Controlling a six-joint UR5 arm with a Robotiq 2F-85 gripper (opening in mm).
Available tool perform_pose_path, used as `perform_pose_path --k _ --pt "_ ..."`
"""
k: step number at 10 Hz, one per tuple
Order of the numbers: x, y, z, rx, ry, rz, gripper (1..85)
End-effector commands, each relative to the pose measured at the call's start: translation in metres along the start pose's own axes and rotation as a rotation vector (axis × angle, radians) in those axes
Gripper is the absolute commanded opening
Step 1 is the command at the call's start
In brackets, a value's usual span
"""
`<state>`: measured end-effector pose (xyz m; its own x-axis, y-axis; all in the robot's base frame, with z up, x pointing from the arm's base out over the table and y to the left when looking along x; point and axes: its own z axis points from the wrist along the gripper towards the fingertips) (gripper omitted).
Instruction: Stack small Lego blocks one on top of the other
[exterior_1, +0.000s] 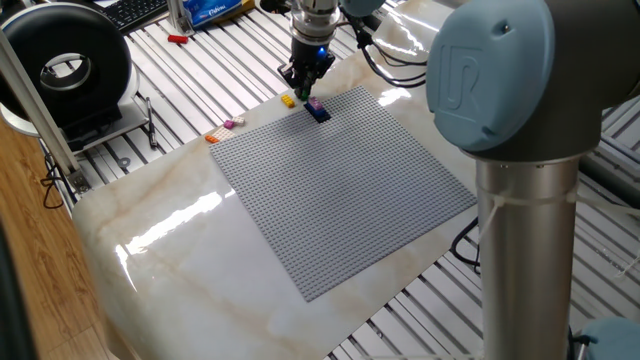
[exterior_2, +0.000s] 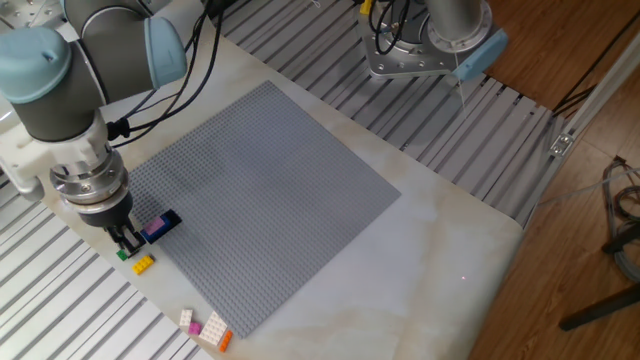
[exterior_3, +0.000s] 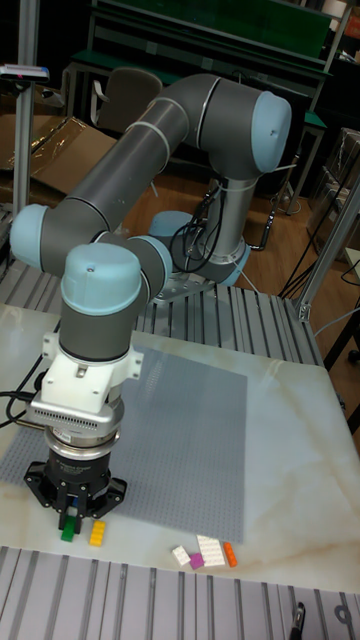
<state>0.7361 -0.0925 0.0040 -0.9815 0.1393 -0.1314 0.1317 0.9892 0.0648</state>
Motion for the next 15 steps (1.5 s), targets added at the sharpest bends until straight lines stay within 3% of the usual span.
perform_pose_path --k 1,2,8,15 --pt "-0.001 -0.002 -0.005 0.010 -0.001 0.033 4.0" --pt "-0.002 -0.003 -0.009 0.014 -0.005 0.036 1.0" --pt "0.010 -0.011 -0.034 0.044 0.026 0.030 1.0" --pt "0.031 0.001 -0.048 0.022 0.052 0.057 1.0"
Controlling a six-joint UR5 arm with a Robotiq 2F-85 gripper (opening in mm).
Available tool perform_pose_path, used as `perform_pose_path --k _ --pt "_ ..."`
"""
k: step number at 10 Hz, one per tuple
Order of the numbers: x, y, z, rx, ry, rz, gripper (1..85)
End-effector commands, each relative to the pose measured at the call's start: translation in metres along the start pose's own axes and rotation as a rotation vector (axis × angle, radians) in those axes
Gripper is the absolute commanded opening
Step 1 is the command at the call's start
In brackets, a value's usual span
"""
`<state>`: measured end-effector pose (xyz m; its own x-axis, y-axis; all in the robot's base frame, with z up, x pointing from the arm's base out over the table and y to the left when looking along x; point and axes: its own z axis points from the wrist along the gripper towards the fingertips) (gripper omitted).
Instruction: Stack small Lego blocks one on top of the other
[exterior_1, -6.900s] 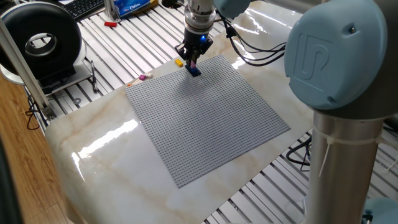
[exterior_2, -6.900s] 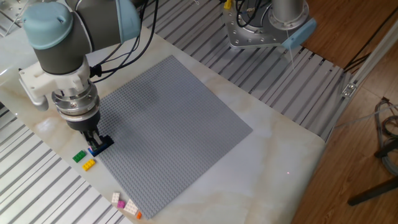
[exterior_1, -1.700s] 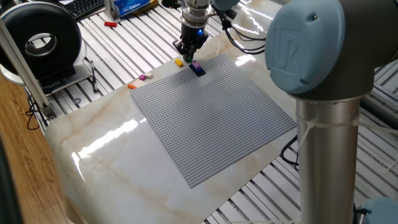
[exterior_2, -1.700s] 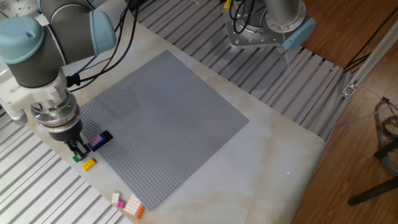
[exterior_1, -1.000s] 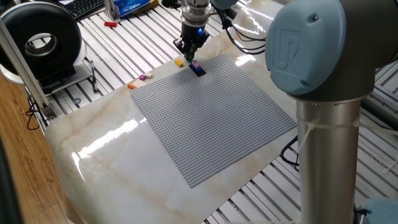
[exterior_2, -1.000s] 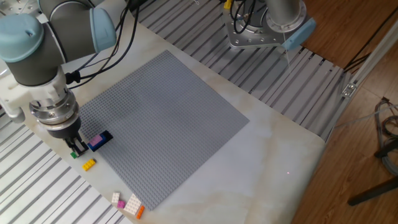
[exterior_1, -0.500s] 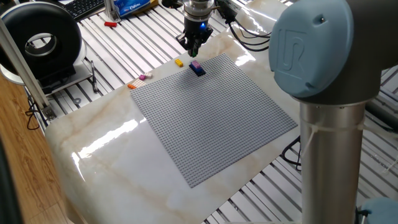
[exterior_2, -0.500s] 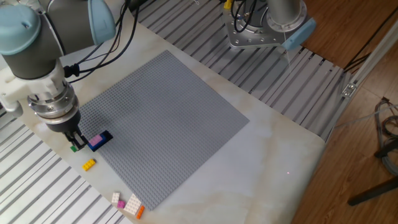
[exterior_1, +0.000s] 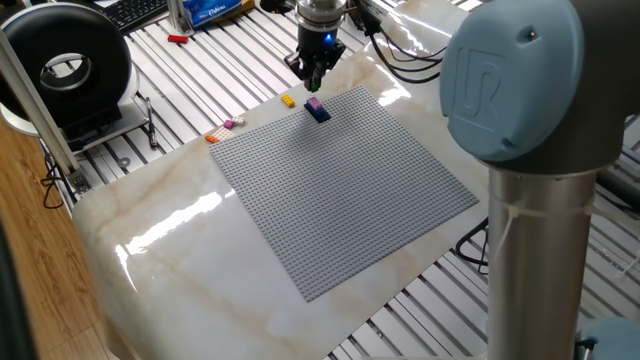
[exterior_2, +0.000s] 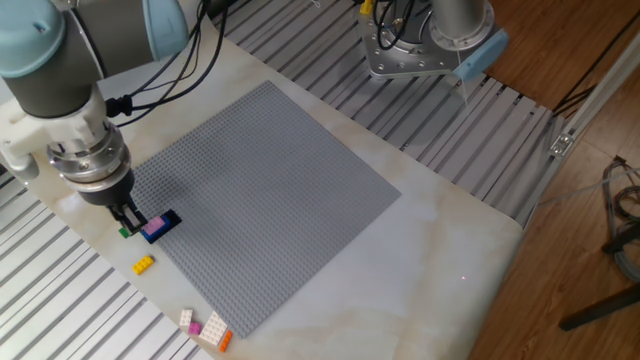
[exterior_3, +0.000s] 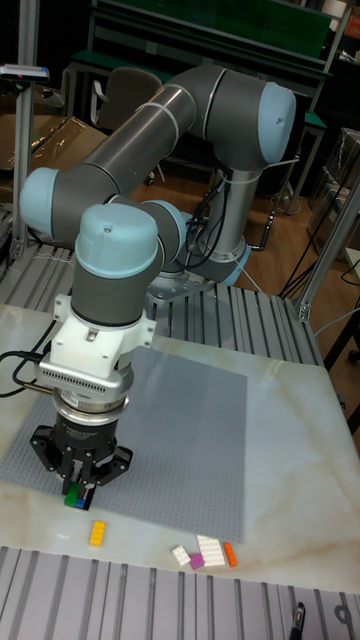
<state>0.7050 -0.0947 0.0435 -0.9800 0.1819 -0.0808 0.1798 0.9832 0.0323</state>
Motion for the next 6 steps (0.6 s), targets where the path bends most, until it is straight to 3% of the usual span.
perform_pose_path --k 1,6 --pt "0.009 0.007 -0.002 -0.020 -0.003 0.020 1.0" --pt "0.022 0.007 0.001 -0.022 -0.012 0.024 1.0"
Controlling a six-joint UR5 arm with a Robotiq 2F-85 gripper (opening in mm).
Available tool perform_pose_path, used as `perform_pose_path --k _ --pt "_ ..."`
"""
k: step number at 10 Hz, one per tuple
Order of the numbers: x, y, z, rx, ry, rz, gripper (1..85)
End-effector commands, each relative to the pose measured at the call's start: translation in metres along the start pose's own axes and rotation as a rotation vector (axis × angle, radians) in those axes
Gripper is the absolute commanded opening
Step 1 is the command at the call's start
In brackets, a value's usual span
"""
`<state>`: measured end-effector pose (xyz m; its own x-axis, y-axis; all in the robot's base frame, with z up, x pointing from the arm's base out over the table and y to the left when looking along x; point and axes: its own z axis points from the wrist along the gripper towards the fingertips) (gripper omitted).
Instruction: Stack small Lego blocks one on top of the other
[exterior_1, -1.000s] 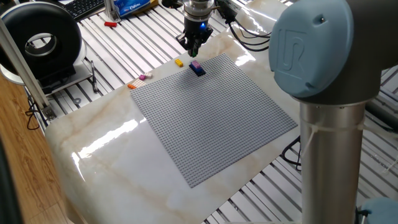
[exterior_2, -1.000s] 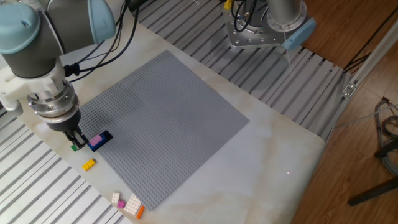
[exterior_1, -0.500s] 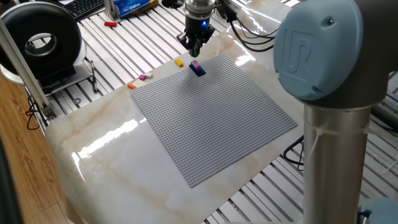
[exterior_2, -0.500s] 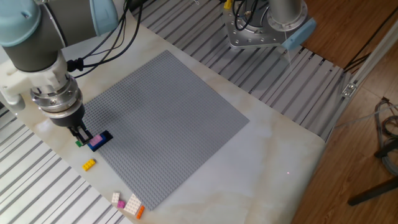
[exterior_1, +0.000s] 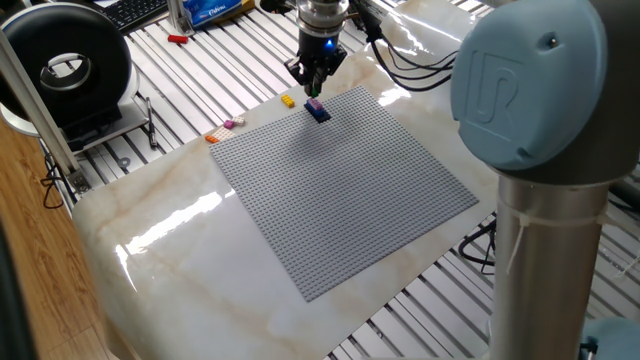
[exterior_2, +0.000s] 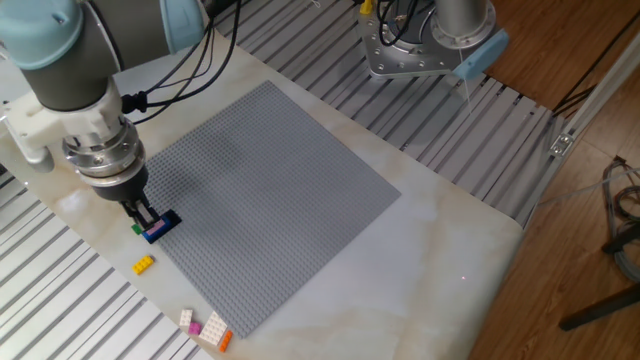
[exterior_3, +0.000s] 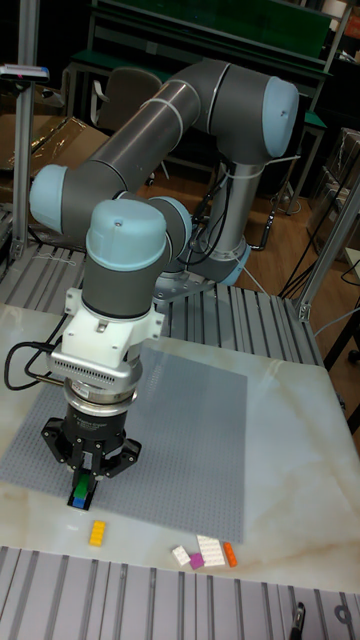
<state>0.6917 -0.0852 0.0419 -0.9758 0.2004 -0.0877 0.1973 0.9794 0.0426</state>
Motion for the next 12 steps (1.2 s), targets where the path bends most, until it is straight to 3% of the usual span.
perform_pose_path --k 1,3,12 --pt "0.0083 -0.0009 0.0002 -0.012 -0.007 -0.004 1.0" --pt "0.0063 0.0025 0.0010 -0.032 -0.021 -0.011 1.0" --pt "0.0090 0.0005 0.0074 -0.023 -0.040 -0.020 1.0"
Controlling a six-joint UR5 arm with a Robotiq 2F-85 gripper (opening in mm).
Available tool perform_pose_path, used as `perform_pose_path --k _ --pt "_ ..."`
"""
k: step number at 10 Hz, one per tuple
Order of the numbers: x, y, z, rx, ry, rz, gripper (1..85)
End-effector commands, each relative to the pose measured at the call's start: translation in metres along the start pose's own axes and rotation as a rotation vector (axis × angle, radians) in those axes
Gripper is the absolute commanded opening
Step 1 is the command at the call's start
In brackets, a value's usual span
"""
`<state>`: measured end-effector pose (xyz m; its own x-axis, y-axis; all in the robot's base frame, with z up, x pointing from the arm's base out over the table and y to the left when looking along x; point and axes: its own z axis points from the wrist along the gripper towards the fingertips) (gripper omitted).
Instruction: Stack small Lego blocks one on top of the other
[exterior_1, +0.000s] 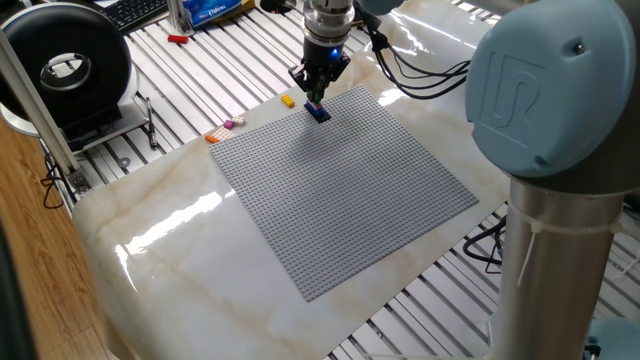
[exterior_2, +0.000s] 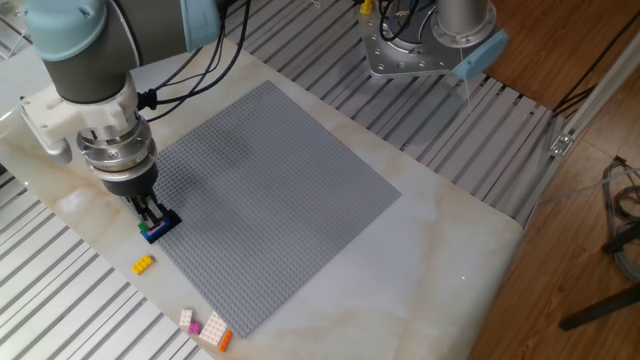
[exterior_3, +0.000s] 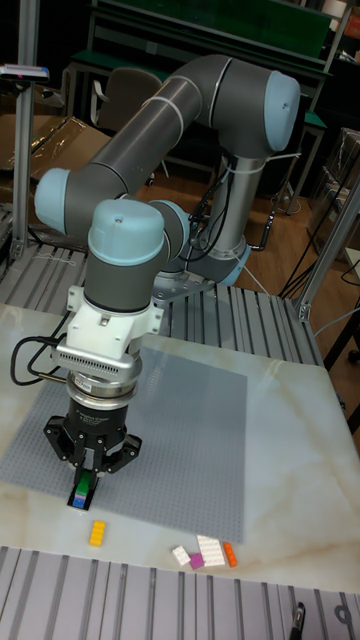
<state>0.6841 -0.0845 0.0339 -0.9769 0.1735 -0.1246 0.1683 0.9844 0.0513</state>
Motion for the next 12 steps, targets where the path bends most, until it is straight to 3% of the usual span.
perform_pose_path --k 1,12 --pt "0.0021 0.0016 0.0003 -0.007 -0.003 0.008 1.0" --pt "0.0019 -0.0032 0.0029 -0.009 -0.015 -0.020 1.0"
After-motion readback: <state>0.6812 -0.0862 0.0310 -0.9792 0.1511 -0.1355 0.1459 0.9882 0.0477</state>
